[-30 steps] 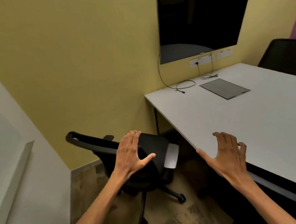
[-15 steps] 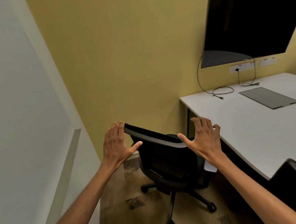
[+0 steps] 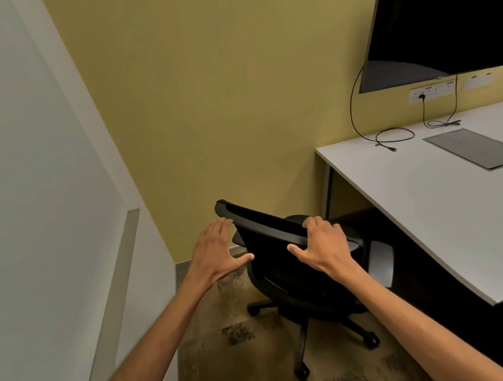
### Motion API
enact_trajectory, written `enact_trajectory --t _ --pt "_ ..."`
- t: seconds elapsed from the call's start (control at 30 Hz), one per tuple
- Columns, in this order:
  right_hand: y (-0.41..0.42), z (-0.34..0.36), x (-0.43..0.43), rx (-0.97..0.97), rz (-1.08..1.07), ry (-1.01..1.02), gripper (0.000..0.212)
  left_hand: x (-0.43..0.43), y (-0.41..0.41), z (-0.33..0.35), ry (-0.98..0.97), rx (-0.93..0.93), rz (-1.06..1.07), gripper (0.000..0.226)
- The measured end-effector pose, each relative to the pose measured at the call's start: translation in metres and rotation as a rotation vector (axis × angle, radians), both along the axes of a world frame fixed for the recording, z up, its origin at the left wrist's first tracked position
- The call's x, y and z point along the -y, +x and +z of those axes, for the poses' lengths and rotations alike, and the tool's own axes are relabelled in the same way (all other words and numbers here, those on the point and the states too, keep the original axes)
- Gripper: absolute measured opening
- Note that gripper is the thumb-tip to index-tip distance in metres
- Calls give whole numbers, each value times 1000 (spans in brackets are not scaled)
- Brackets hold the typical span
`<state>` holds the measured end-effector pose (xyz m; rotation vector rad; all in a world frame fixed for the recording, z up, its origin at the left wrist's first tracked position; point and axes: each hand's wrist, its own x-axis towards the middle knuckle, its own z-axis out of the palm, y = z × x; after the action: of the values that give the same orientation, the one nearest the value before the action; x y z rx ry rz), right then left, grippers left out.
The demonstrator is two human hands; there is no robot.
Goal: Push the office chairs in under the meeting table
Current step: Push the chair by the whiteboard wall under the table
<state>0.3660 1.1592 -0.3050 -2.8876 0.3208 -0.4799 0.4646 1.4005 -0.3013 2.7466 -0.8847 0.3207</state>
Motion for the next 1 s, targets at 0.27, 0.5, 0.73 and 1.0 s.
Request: enact_trajectory --t 0.27,0.5,0.73,1.0 --pt "31 -34 17 -266 -106 24 29 60 78 -23 160 -79 -277 55" --pt "42 -38 18 -285 -166 30 26 85 130 -28 354 -153 -391 14" --pt "57 -38 21 -276 -240 29 21 97 166 -40 387 -42 -476 26" --pt "70 -36 14 -265 -380 -3 20 113 188 -39 336 18 -597 27"
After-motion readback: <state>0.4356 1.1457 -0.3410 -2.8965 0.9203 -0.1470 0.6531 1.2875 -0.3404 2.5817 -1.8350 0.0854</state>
